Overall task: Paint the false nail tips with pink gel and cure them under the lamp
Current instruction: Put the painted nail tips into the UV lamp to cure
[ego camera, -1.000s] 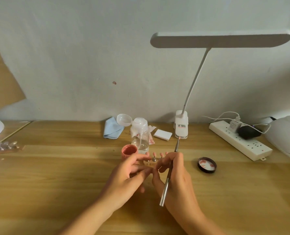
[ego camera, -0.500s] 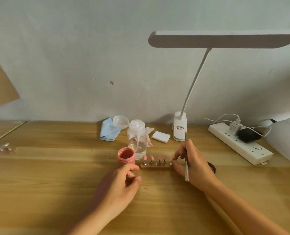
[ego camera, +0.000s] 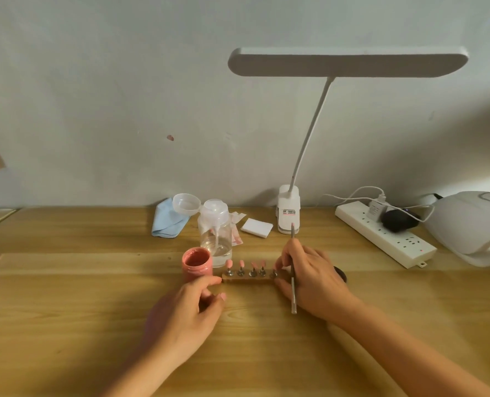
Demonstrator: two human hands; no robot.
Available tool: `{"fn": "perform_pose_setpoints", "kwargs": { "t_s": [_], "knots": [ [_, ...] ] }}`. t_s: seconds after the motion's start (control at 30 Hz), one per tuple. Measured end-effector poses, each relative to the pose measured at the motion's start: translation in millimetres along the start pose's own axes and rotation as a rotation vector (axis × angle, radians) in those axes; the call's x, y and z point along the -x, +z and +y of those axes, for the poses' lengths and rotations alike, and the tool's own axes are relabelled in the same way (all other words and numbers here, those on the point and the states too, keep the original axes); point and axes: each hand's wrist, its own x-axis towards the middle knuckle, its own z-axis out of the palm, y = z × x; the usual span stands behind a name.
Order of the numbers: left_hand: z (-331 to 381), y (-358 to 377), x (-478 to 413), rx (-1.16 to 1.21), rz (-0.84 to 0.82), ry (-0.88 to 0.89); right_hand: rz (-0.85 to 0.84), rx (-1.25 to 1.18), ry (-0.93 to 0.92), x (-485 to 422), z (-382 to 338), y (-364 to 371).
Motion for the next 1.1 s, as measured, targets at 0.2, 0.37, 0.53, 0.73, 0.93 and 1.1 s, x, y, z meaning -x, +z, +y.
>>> {"fn": "perform_pose_setpoints", "kwargs": {
  "t_s": [0.2, 0.37, 0.53, 0.73, 0.93, 1.1],
  "knots": [
    [5, -3, 14, 0.043, 0.005, 0.024, 0.195, -0.058, -0.026, 34, -8, -21],
    [19, -6, 27, 0.074, -0.037, 0.069, 0.333, -0.030, 0.139, 111, 16, -54],
    [37, 5, 29, 0.029, -0.122, 0.150, 0.383, 0.040, 0.489, 185, 58, -94],
    [84, 46, 22, 0.177, -0.241, 0.256, 0.378, 0.028, 0.818, 202, 105, -120],
    [170, 98, 28, 0.503, -0.436, 0.325, 0.273, -0.002, 0.800, 192, 110, -133],
    [221, 126, 25, 0.571, -0.500, 0.372, 0.254, 0.143, 0.467, 166, 94, -134]
  ]
}}
